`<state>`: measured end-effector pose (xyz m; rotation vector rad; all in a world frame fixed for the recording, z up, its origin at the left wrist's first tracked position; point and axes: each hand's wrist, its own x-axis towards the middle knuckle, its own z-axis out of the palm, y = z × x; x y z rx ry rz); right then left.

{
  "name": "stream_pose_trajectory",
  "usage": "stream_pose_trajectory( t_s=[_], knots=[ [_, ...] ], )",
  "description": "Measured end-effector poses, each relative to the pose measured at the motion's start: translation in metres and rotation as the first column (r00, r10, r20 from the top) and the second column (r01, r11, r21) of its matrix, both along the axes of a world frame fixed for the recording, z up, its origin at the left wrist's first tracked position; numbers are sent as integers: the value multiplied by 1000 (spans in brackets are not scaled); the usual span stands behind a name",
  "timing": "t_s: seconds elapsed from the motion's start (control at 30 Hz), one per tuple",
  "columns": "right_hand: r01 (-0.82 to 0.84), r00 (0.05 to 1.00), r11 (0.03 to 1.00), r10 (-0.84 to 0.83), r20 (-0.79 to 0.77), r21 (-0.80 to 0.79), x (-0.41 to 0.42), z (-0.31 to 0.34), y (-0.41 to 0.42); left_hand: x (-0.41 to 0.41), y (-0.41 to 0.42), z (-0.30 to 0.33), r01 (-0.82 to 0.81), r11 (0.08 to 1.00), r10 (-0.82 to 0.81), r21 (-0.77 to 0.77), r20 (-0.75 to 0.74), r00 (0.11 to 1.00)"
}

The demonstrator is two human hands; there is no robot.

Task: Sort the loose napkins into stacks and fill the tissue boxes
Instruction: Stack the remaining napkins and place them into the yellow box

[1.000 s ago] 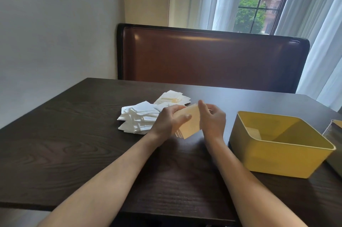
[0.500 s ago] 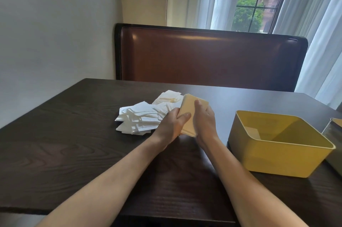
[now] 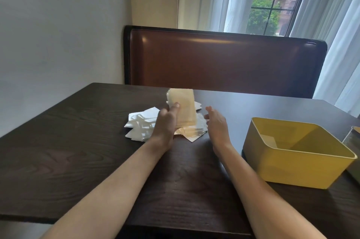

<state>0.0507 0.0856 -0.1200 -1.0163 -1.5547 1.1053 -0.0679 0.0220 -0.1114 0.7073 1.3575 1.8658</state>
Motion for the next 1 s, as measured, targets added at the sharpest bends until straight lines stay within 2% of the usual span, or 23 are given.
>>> stream_pose_trajectory(
  t_s=[0.07,0.13,0.33,0.4,0.47,0.57,0.63,0.77,0.87,1.0],
  knots=[
    [47,987,992,-65,145,119,0,-7,9,-10,-2,4,2,998,-15,70,178,984],
    [59,943,984,-110,313,168,-2,-15,18,-16,-6,7,32,990,-72,139,292,954],
    [34,751,973,-176,637,229,-18,-18,32,-24,-11,6,107,966,-191,237,366,911],
    [5,705,972,-170,689,235,-20,-17,33,-23,-12,6,139,957,-232,255,380,895],
    [7,750,981,-134,648,195,-18,-16,32,-25,-12,5,140,958,-230,251,381,896],
    [50,883,989,-109,456,139,-12,-13,29,-23,-13,7,116,978,-171,172,349,921],
    [61,932,991,-101,349,122,-9,-12,28,-24,-12,6,75,989,-116,127,353,929],
    [77,956,987,-114,271,144,-5,-13,28,-28,-6,2,-35,998,17,45,355,935],
    [105,956,986,-136,259,129,-3,-12,28,-28,-4,1,-42,999,37,6,349,936],
    [150,988,989,-150,26,8,2,-3,26,-28,-2,-2,-2,1000,12,-27,353,936]
  ],
)
